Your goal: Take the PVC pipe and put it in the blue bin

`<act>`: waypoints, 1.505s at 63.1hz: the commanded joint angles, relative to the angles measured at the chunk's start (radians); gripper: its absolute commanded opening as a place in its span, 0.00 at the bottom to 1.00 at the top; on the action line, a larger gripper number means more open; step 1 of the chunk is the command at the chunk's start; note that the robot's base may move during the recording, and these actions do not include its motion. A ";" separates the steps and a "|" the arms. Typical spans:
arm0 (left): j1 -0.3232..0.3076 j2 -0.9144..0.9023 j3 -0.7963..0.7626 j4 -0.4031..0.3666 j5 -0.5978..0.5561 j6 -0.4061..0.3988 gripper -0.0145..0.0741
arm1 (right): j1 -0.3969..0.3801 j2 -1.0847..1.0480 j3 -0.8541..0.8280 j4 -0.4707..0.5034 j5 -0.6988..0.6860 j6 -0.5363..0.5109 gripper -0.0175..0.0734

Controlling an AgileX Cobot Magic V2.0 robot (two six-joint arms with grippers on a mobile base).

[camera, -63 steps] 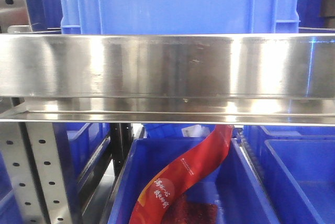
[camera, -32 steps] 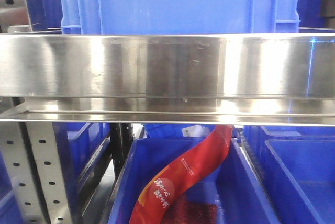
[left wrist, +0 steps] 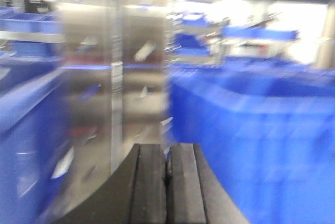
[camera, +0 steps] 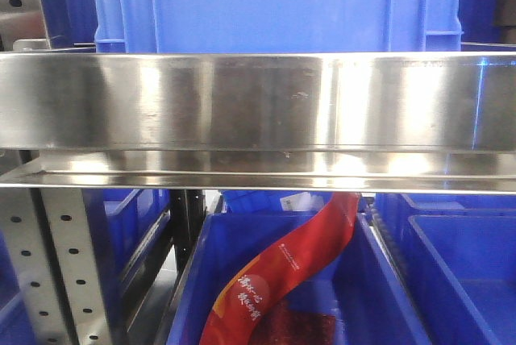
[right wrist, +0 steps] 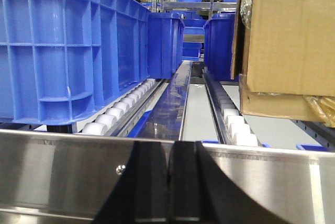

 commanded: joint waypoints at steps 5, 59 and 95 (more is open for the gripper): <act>0.069 -0.129 0.117 0.018 0.059 0.001 0.04 | -0.006 -0.004 0.002 -0.005 -0.022 -0.001 0.01; 0.124 -0.476 0.358 0.114 0.126 -0.005 0.04 | -0.006 -0.004 0.002 -0.005 -0.022 -0.001 0.01; 0.146 -0.476 0.358 0.077 0.111 -0.005 0.04 | -0.006 -0.004 0.002 -0.005 -0.022 -0.001 0.01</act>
